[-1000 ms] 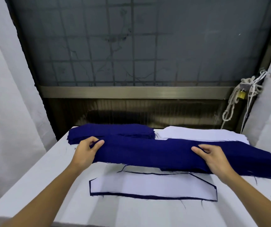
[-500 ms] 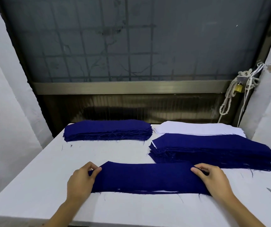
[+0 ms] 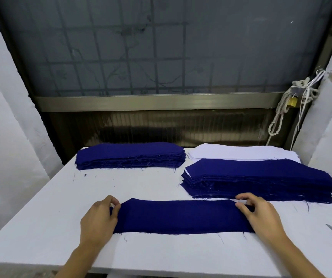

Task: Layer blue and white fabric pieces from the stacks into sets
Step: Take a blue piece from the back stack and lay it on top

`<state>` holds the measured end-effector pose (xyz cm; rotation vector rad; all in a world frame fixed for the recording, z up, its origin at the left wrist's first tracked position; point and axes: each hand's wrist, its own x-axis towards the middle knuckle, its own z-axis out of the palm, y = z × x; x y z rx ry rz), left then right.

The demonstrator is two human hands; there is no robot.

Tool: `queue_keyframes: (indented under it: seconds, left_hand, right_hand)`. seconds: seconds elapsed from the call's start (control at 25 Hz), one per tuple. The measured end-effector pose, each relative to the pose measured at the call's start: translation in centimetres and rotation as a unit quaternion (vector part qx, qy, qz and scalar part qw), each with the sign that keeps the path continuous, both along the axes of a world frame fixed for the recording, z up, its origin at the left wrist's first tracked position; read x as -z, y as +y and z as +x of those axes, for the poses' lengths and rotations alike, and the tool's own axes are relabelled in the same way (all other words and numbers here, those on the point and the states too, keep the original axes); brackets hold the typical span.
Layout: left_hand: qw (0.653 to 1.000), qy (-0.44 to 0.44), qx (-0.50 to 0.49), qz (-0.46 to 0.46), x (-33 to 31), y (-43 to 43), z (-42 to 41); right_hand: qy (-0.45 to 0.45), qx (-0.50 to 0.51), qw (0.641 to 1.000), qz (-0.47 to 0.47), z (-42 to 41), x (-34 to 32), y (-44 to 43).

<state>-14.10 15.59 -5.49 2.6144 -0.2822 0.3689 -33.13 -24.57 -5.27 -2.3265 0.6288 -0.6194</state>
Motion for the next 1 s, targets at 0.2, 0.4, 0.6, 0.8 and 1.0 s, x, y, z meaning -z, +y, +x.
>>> queue_keyframes:
  seconds: [0.2, 0.4, 0.6, 0.8, 1.0]
  left_hand:
    - [0.994, -0.087, 0.050, 0.048, 0.7, -0.3, 0.2]
    - [0.992, -0.084, 0.056, 0.082, 0.8, -0.4, 0.2]
    - [0.992, -0.069, 0.062, 0.080, 0.3, -0.4, -0.3]
    - [0.995, 0.012, 0.094, 0.003, -0.1, -0.1, -0.7]
    - [0.947, 0.189, 0.201, -0.166, -2.2, 1.0, -0.1]
  right_hand:
    - [0.036, 0.025, 0.987, -0.155, 0.4, 0.5, 0.2]
    - [0.095, 0.038, 0.969, -0.225, 0.4, 0.8, 0.6]
    - [0.107, 0.030, 0.973, -0.201, 0.2, 0.0, 1.2]
    - [0.067, -0.032, 0.994, -0.086, -0.7, -1.0, 1.6]
    - [-0.003, -0.065, 0.998, -0.025, -1.8, -1.5, 1.9]
